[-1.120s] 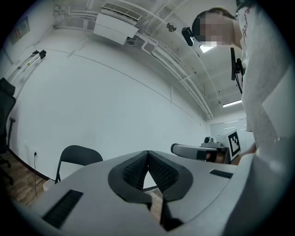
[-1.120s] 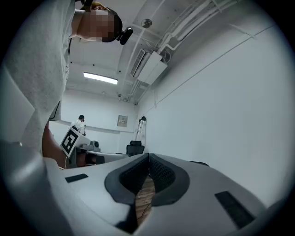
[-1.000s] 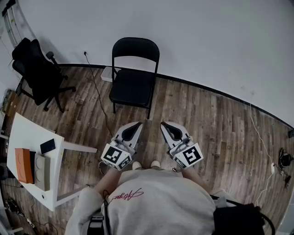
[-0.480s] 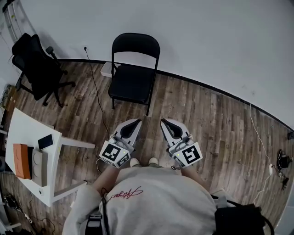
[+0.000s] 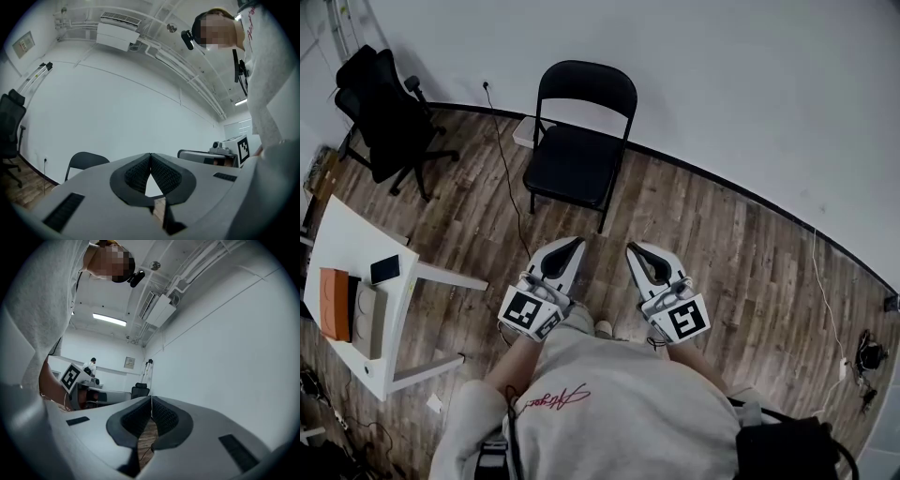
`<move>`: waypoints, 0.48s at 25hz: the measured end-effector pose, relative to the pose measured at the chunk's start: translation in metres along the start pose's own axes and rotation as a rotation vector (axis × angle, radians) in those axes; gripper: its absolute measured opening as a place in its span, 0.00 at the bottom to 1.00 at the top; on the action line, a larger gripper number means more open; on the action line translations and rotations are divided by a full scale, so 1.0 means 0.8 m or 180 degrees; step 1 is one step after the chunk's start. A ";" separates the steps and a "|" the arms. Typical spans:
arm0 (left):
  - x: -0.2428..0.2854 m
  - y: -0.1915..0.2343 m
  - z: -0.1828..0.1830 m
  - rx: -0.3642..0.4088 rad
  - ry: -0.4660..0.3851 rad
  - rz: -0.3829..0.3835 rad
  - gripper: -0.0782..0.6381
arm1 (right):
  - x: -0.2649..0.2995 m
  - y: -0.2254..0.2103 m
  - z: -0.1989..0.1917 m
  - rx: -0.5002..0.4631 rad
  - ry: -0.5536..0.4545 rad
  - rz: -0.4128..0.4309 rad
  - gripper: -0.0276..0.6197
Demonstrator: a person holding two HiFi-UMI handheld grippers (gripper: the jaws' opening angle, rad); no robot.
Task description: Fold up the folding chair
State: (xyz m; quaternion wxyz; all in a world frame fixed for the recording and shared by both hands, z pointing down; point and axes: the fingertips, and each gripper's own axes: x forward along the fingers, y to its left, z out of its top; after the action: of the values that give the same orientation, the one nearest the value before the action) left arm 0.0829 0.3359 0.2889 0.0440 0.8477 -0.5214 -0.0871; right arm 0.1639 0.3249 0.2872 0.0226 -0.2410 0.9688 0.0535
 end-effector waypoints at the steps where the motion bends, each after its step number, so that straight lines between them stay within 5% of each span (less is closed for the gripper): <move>1: 0.000 0.004 -0.002 -0.0012 0.0005 0.0046 0.13 | 0.001 -0.002 -0.004 0.0015 0.0021 0.0014 0.07; 12: 0.051 0.105 -0.021 -0.0048 0.0007 0.0295 0.13 | 0.076 -0.064 -0.036 -0.0070 0.0078 -0.0078 0.07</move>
State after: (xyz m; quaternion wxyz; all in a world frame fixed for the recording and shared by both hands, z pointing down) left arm 0.0305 0.2616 0.3154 0.0551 0.8224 -0.5593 -0.0880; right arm 0.1337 0.2481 0.3064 0.0087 -0.2538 0.9653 0.0610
